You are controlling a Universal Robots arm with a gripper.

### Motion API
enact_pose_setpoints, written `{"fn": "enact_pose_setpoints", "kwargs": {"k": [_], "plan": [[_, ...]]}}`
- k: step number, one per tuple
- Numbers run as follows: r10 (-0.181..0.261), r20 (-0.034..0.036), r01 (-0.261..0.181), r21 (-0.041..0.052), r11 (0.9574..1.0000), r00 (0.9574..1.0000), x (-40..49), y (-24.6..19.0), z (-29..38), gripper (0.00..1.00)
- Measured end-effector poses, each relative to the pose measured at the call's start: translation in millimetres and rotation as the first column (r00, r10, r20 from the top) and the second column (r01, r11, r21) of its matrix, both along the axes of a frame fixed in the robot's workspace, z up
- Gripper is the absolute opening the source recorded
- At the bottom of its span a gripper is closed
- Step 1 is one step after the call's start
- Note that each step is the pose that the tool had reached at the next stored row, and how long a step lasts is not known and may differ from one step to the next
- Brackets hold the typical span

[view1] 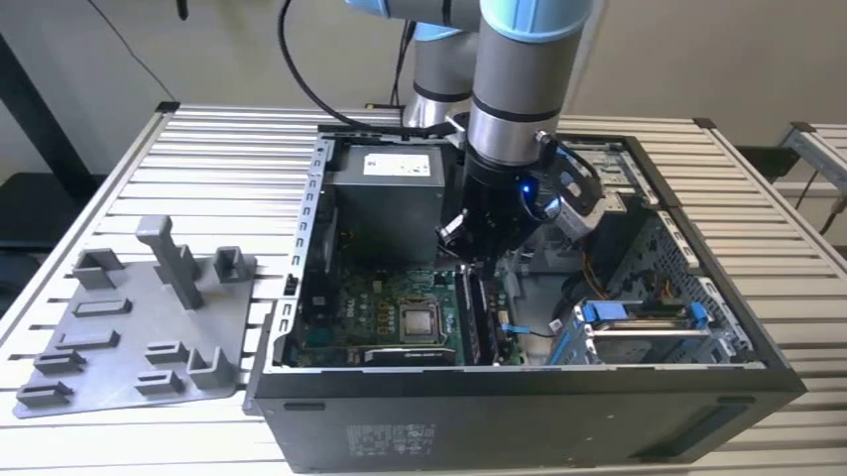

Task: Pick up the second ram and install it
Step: 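Press down the second ram until it locks into place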

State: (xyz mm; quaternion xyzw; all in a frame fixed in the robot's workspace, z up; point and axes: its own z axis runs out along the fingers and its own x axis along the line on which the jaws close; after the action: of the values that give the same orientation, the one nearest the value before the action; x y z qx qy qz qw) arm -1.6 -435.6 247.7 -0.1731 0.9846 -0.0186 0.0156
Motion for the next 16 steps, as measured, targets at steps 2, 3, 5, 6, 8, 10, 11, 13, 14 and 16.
{"fn": "enact_pose_setpoints", "kwargs": {"k": [2, 3, 5, 6, 8, 10, 11, 13, 14, 16], "plan": [[0.036, 0.0000, -0.036, 0.0000, 0.9993, 0.9993, 0.0, 0.0, -0.1, 0.11], [0.055, 0.0000, -0.055, 0.0001, 0.9985, 0.9985, 0.0, 0.0, -0.2, 0.11], [0.091, -0.0001, -0.091, 0.0000, 0.9959, 0.9959, -0.1, 0.0, -0.3, 0.11], [0.109, 0.0000, -0.109, 0.0001, 0.9941, 0.9941, -0.3, 0.0, -0.4, 0.11], [0.125, 0.0003, -0.125, 0.0014, 0.9922, 0.9922, -2.7, 0.0, -1.4, 0.11], [0.133, 0.0006, -0.133, 0.0022, 0.9912, 0.9912, -6.0, 0.0, -2.8, 0.11], [0.137, 0.0008, -0.137, 0.0036, 0.9906, 0.9906, -6.9, -0.1, -3.3, 0.11], [0.160, 0.0016, -0.160, 0.0086, 0.9871, 0.9871, -7.6, 0.0, -4.4, 0.11], [0.174, 0.0019, -0.174, 0.0102, 0.9846, 0.9847, -7.7, 0.0, -5.0, 0.11], [0.206, 0.0021, -0.206, 0.0120, 0.9784, 0.9784, -8.0, 0.0, -6.0, 0.11]]}}
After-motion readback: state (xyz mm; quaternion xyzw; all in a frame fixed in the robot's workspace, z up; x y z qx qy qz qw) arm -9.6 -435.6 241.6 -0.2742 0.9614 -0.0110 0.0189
